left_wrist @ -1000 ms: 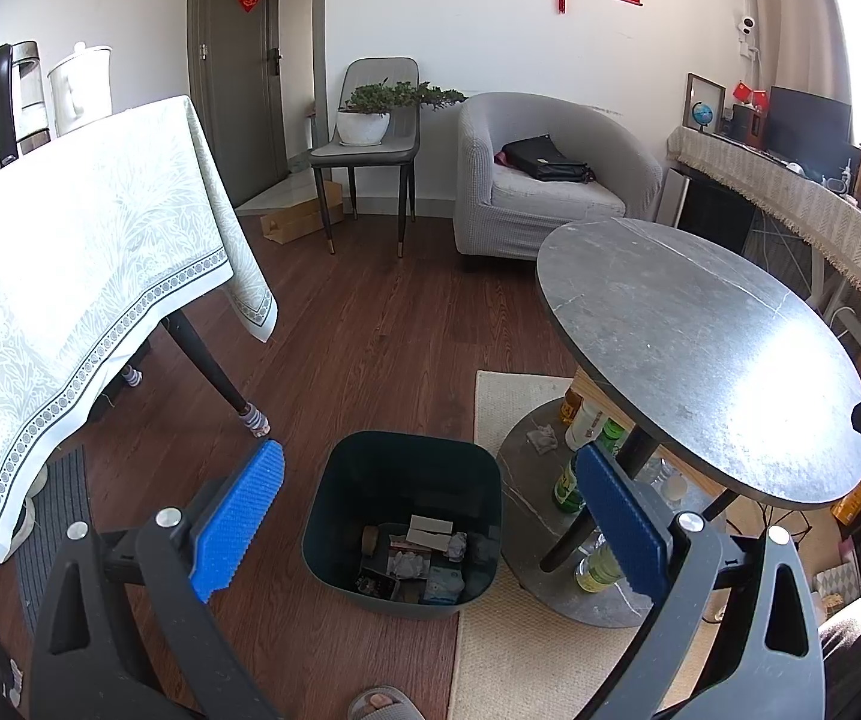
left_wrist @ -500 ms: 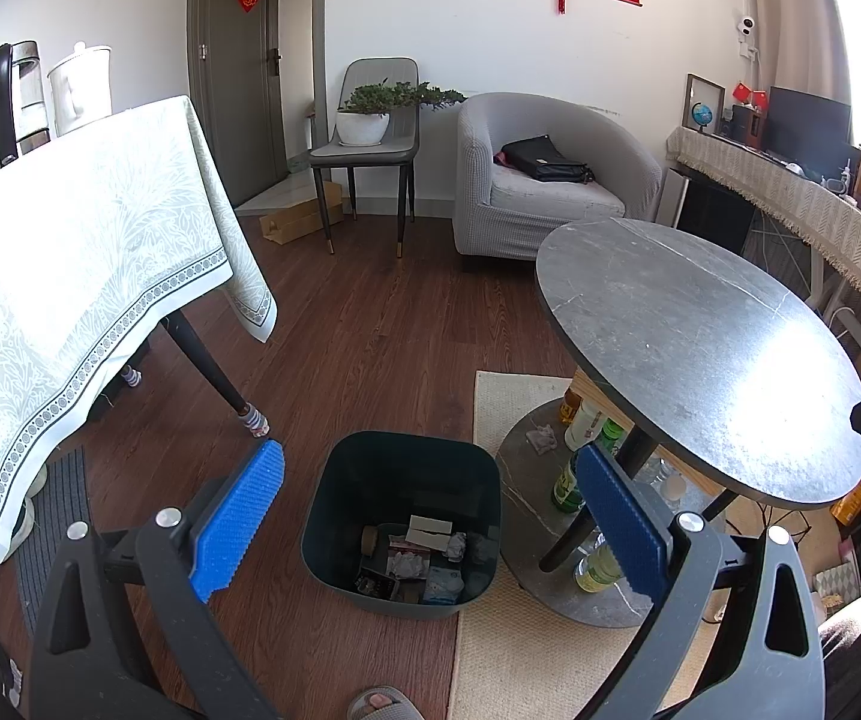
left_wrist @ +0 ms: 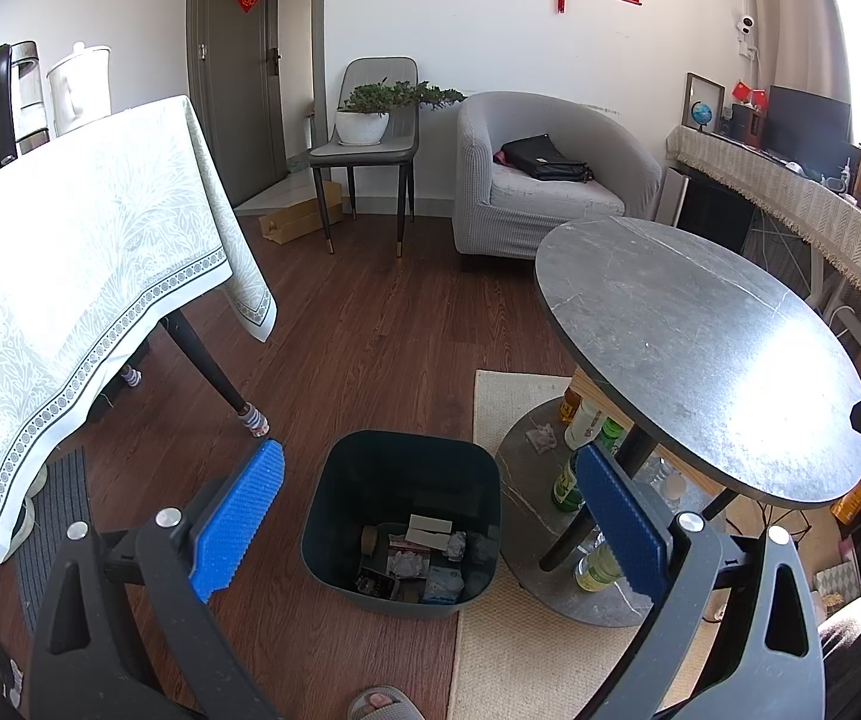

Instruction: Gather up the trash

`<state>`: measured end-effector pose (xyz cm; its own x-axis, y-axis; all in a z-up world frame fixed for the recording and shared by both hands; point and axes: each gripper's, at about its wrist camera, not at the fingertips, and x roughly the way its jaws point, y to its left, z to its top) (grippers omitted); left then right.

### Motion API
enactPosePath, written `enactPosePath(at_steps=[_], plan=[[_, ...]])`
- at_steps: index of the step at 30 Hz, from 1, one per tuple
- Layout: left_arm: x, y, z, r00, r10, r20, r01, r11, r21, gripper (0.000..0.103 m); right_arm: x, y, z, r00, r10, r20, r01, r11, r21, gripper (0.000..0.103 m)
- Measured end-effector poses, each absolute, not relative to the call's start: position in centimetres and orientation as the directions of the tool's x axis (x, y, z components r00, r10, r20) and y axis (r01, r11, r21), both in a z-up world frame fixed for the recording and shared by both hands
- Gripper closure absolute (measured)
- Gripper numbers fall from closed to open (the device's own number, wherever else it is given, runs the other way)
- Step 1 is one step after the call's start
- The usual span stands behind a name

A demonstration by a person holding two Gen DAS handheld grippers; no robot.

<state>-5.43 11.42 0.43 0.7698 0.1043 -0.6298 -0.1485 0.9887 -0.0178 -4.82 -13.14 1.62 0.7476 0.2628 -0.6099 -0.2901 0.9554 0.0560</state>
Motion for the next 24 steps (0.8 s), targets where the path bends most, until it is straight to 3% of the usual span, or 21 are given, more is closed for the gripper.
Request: enactPosePath(at_steps=[24], plan=[[-5.47, 11.34, 0.42, 0.77, 0.104, -0.629, -0.148, 0.989, -0.018, 0.003, -4.67, -13.14, 1.67, 0.746, 0.264, -0.611, -0.294, 0.954, 0.053, 0.004]])
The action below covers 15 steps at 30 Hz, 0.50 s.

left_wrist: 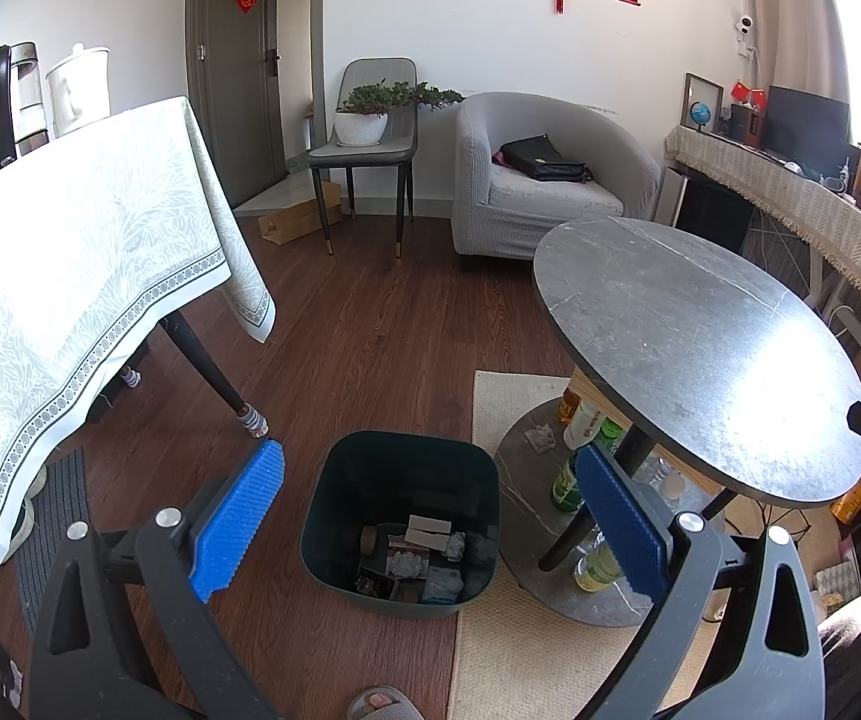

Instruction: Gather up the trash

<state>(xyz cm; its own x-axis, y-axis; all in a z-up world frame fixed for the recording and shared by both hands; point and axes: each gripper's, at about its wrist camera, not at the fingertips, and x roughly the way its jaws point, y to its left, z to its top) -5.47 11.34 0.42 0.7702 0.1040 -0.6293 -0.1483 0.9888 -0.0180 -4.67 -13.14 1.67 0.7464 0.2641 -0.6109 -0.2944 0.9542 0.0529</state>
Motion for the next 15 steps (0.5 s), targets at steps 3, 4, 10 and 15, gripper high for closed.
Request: enactPosePath(at_steps=[3, 4, 10, 15], plan=[[-5.48, 11.28, 0.47, 0.771, 0.103, -0.629, -0.147, 0.989, -0.018, 0.003, -4.68, -13.12, 1.66, 0.747, 0.264, -0.611, -0.294, 0.954, 0.053, 0.004], [-5.49, 11.27, 0.46, 0.771, 0.104, -0.629, -0.147, 0.989, -0.017, 0.003, -4.66, -13.14, 1.67, 0.747, 0.263, -0.611, -0.294, 0.954, 0.052, 0.004], [-5.48, 11.26, 0.45, 0.77, 0.107, -0.629, -0.151, 0.988, -0.016, 0.003, -4.69, -13.1, 1.65, 0.747, 0.264, -0.611, -0.294, 0.954, 0.052, 0.004], [-5.22, 11.09, 0.64, 0.767, 0.111, -0.631, -0.152, 0.988, -0.011, 0.003, -4.65, -13.13, 1.67, 0.747, 0.263, -0.611, -0.294, 0.954, 0.052, 0.004]])
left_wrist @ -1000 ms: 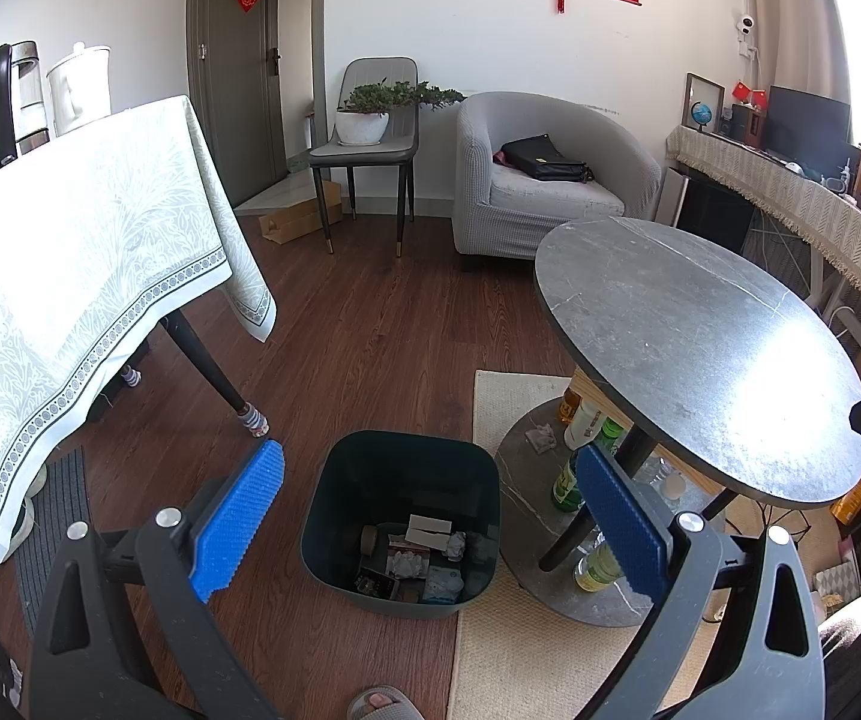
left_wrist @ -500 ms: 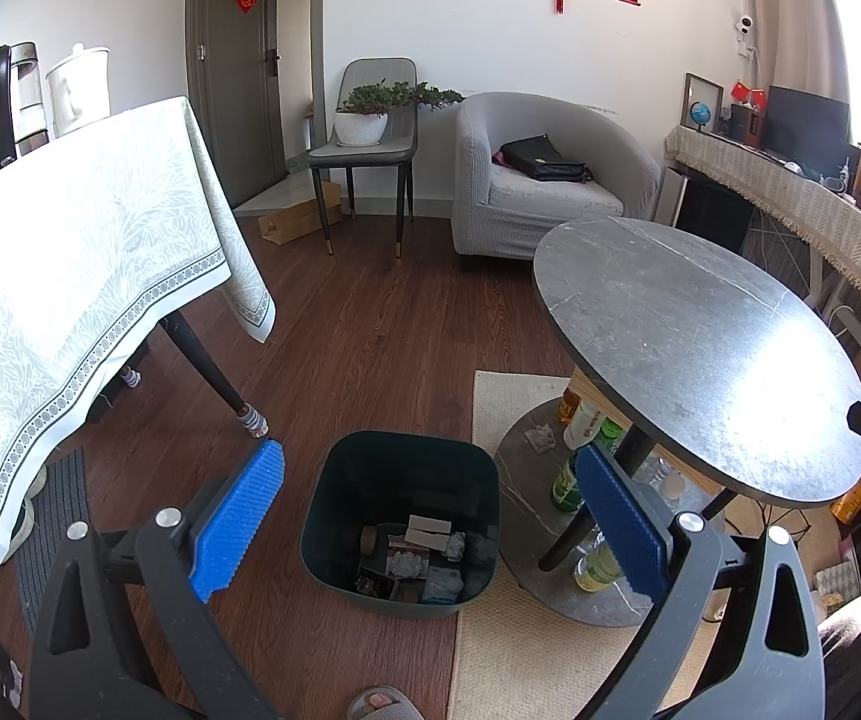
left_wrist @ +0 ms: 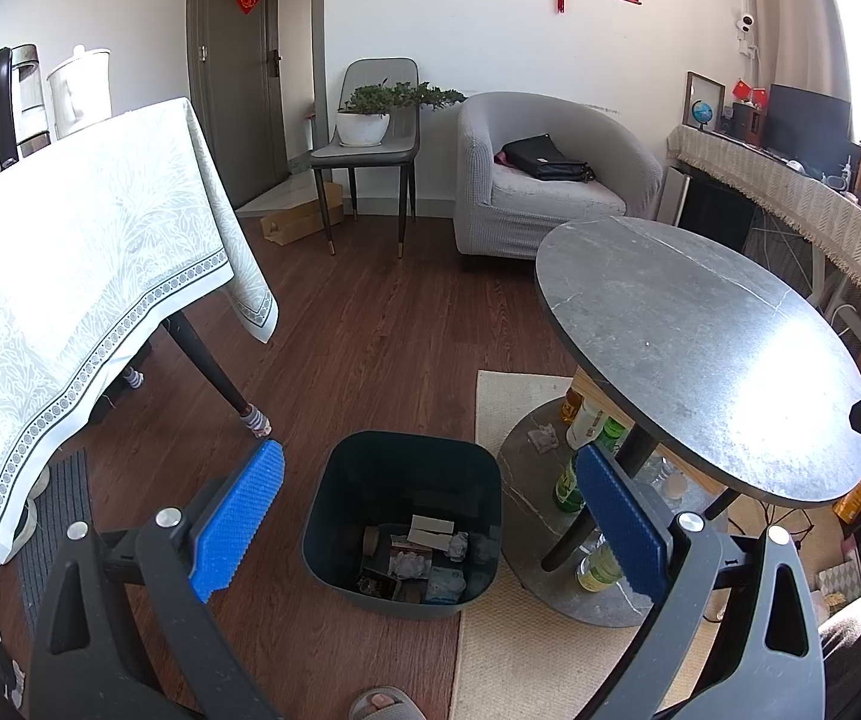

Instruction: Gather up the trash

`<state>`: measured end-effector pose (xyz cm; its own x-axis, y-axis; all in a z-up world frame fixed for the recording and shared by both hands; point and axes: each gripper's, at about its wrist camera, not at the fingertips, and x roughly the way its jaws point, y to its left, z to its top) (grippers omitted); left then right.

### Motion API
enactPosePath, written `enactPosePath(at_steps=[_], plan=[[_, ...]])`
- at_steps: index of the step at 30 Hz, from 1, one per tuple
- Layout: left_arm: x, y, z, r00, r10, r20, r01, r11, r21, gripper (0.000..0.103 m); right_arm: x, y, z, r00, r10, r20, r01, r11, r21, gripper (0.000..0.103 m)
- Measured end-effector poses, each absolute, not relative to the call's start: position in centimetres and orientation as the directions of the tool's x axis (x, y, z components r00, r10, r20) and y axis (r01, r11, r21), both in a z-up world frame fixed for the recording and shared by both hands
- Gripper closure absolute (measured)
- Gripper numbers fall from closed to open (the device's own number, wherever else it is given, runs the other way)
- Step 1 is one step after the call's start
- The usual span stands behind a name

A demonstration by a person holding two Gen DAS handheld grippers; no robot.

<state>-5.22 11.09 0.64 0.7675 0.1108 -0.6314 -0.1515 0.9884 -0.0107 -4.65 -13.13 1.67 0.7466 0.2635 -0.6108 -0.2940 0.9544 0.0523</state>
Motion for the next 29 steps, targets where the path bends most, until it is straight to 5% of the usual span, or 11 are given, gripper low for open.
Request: enactPosePath(at_steps=[29], plan=[[-5.02, 11.76, 0.15, 0.758, 0.093, -0.645, -0.145, 0.989, -0.027, 0.003, -4.68, -13.05, 1.66, 0.747, 0.263, -0.611, -0.295, 0.954, 0.05, 0.004]])
